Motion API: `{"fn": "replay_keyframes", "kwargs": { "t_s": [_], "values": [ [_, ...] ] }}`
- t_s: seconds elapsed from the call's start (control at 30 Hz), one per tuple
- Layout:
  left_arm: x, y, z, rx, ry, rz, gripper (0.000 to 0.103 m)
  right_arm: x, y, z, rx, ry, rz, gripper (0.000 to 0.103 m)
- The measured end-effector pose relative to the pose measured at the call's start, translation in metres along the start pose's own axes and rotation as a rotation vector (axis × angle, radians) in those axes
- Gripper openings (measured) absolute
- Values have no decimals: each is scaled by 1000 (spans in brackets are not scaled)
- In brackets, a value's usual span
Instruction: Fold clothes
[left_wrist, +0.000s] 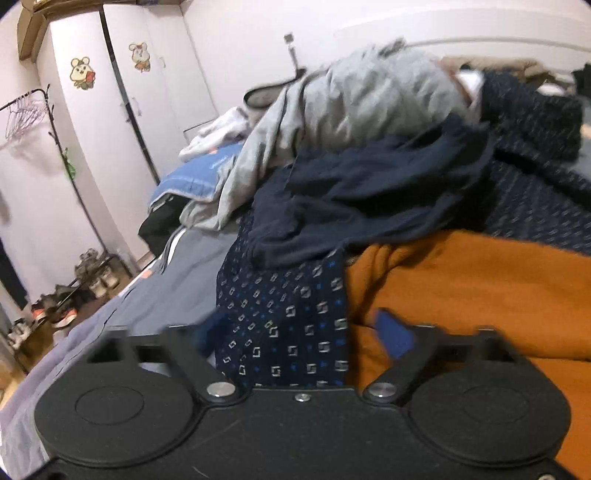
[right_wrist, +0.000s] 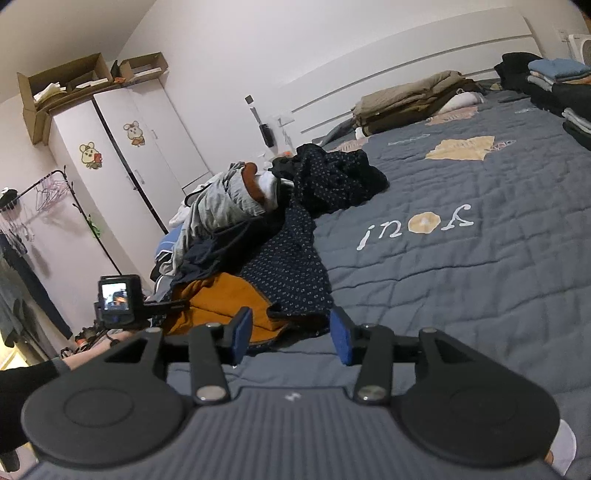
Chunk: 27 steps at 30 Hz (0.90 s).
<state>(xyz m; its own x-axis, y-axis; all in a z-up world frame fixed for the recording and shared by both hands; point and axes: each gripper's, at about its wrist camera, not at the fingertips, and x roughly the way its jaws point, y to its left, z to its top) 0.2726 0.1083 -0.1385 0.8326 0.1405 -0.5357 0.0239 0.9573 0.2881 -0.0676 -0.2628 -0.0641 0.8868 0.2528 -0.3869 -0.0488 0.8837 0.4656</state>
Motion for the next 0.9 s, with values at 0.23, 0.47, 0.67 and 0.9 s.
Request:
{"fn": "replay_keyframes", "kwargs": {
  "t_s": [0.23,0.47,0.67,0.9],
  "values": [
    [-19,3,-7,-13,-30,-98,5,6,5,-6,-4,33,14,47],
    [-81,-19,-14,55,-116,-293,4,1,13,-3,-6,30,48,48],
    [-128,-42,-10,181,-200,-399,2,-4,16,2,7,16,77,48],
    [-169,-73,-4,279,-270,-515,2,-14,13,9,36,-6,97,48]
  ]
}}
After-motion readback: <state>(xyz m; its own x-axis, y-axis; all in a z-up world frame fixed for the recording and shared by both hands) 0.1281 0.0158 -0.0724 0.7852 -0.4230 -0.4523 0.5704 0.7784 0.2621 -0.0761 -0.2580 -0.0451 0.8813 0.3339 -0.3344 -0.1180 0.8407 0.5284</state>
